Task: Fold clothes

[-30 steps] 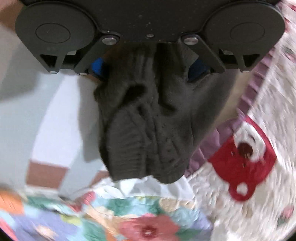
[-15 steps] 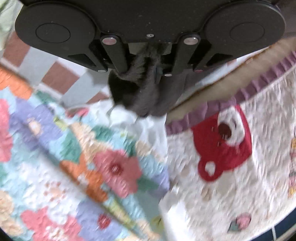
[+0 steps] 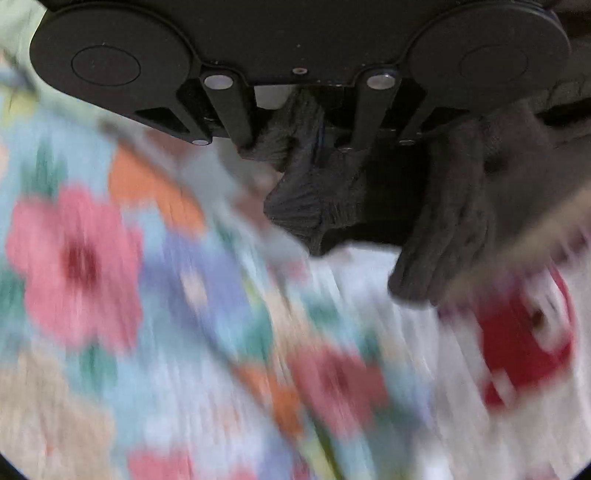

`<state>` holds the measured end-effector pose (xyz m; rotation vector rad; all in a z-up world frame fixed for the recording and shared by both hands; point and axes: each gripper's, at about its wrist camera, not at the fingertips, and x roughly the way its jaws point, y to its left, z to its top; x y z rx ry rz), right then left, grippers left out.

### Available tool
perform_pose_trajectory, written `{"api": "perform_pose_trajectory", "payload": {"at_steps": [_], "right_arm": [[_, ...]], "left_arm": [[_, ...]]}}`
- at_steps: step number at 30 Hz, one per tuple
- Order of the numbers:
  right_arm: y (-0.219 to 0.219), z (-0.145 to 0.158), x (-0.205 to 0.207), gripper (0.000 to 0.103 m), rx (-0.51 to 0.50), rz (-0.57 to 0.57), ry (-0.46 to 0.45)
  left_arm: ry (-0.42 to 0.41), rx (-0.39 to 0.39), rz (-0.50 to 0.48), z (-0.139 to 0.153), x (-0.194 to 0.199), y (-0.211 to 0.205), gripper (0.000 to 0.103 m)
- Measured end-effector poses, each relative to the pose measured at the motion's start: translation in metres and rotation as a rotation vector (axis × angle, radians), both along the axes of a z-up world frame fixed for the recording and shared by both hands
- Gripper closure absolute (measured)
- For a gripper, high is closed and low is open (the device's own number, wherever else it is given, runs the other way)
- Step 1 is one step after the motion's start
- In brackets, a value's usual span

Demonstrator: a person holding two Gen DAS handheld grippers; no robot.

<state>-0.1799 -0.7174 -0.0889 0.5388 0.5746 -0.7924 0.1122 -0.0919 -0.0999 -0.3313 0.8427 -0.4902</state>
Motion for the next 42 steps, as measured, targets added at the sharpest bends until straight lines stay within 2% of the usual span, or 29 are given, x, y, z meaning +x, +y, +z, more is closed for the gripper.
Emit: {"api": "perform_pose_trajectory", "payload": {"at_steps": [2,4,5,8,9,12,15,17,19,22,26,29,30,31,32,33,34,36,40,42], "right_arm": [[0.001,-0.011,-0.006,0.078,0.045,-0.018,0.002],[0.003,-0.022,-0.011,0.052,0.09,-0.037,0.004],[0.003,-0.028,-0.014,0.05,0.112,-0.046,0.005],[0.004,-0.04,-0.023,0.049,0.183,-0.066,-0.007],[0.005,-0.036,-0.027,0.049,0.197,-0.054,-0.032],[0.022,-0.019,-0.033,0.049,0.181,0.002,-0.069],[0.05,0.001,-0.045,0.049,0.147,0.085,-0.122],[0.065,0.007,-0.051,0.046,0.166,0.145,-0.15],[0.079,0.003,-0.051,0.044,0.189,0.213,-0.137],[0.096,-0.014,-0.043,0.043,0.237,0.288,-0.094],[0.109,-0.045,-0.026,0.043,0.305,0.308,-0.062],[0.115,-0.045,-0.012,0.043,0.267,0.304,-0.041],[0.116,-0.043,-0.009,0.043,0.249,0.31,-0.039],[0.117,-0.039,-0.007,0.053,0.222,0.321,-0.04],[0.119,-0.036,-0.005,0.065,0.189,0.337,-0.045],[0.121,-0.033,-0.003,0.084,0.164,0.352,-0.043],[0.122,-0.031,-0.001,0.086,0.149,0.36,-0.042],[0.127,-0.021,0.0,0.087,0.123,0.354,-0.083],[0.118,0.016,0.006,0.088,0.132,0.361,-0.241],[0.11,0.031,0.021,0.088,0.127,0.379,-0.274]], "left_arm": [[0.089,0.044,-0.007,-0.028,0.013,-0.008,0.097],[0.059,0.095,-0.012,-0.032,0.016,-0.015,0.096],[0.04,0.093,-0.014,-0.03,0.017,-0.016,0.096],[0.0,0.048,-0.012,-0.021,0.021,-0.013,0.094],[-0.006,0.046,-0.001,-0.02,0.022,-0.011,0.089],[-0.017,0.069,0.034,-0.02,0.024,-0.004,0.085],[0.015,0.061,0.045,-0.021,0.024,0.005,0.085],[0.002,0.06,0.056,-0.018,0.019,0.012,0.085],[-0.029,0.076,0.084,-0.013,0.013,0.019,0.084],[-0.043,0.068,0.115,-0.009,0.012,0.026,0.077],[-0.046,0.055,0.049,-0.006,0.008,0.018,0.075],[-0.071,0.08,-0.06,-0.002,-0.006,-0.004,0.07],[-0.077,0.081,-0.095,-0.001,-0.01,-0.011,0.068],[-0.08,0.078,-0.128,-0.001,-0.013,-0.018,0.067],[-0.083,0.07,-0.161,-0.001,-0.017,-0.026,0.066],[-0.086,0.06,-0.193,-0.001,-0.022,-0.033,0.06],[-0.093,0.054,-0.218,0.0,-0.027,-0.04,0.055],[-0.116,0.035,-0.256,0.002,-0.038,-0.052,0.054],[-0.142,-0.128,-0.313,0.018,-0.056,-0.06,0.052],[-0.19,-0.142,-0.377,0.027,-0.065,-0.069,0.05]]}}
